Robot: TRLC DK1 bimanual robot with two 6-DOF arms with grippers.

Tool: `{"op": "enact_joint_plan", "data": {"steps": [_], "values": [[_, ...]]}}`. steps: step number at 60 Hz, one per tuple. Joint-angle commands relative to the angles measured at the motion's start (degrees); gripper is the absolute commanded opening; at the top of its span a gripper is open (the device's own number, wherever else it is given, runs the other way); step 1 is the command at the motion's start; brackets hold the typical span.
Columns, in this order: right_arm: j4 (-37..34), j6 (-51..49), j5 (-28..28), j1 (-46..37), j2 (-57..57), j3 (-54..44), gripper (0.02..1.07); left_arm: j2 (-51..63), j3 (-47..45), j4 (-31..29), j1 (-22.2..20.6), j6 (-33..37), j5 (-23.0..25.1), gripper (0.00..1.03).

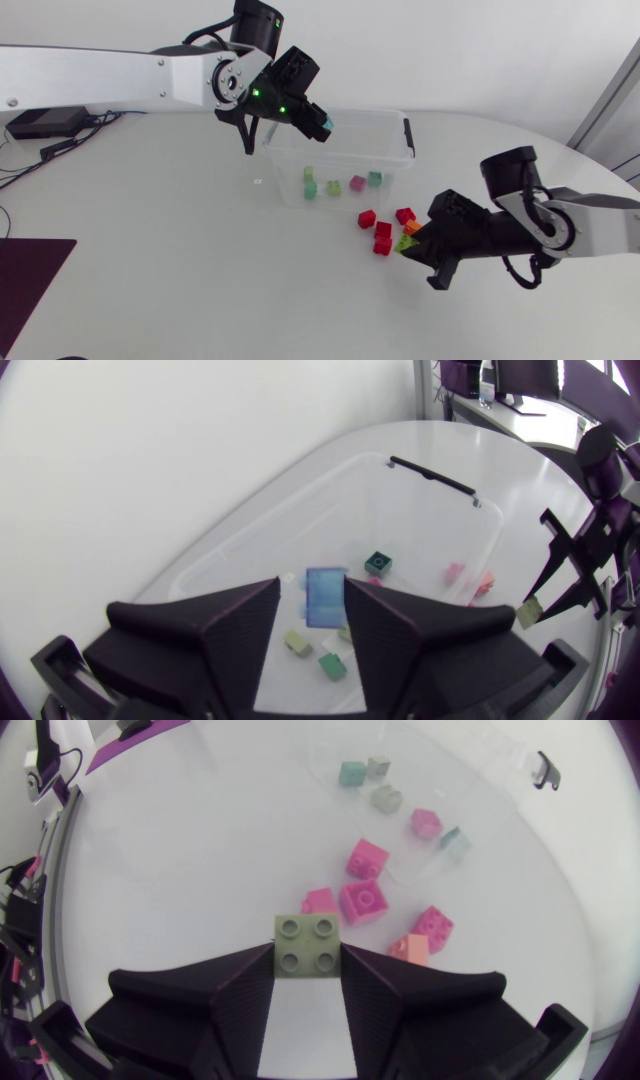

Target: Pick up the duplo bricks and place them in the container

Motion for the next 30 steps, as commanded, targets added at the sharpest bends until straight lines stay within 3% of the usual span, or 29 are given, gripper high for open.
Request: {"op": "enact_joint_plan", "data": {"steps": [1,3,12,18,30], "values": [[-2.99,1.60,0.34,-0.66,-3.59,2.44,0.39,0.87,2.01,0.48,0.52,-2.40,-1.38,0.94],[-4.04,2.22,0.16,-0.93,-4.82,3.84,0.39,0.43,1.48,0.74,0.52,-2.67,-2.26,0.98],[-7.03,5.03,0.16,-1.10,-7.99,9.99,0.40,-5.72,-3.53,2.32,-0.36,-4.16,-7.71,0.98],[-7.03,7.14,0.78,-1.10,-7.72,14.13,0.40,-10.03,-9.86,9.09,-1.41,-3.28,-14.65,0.98],[-4.66,10.66,4.56,0.74,-2.72,23.00,0.40,-16.62,-18.38,13.57,0.87,-3.28,-18.34,0.98]]}}
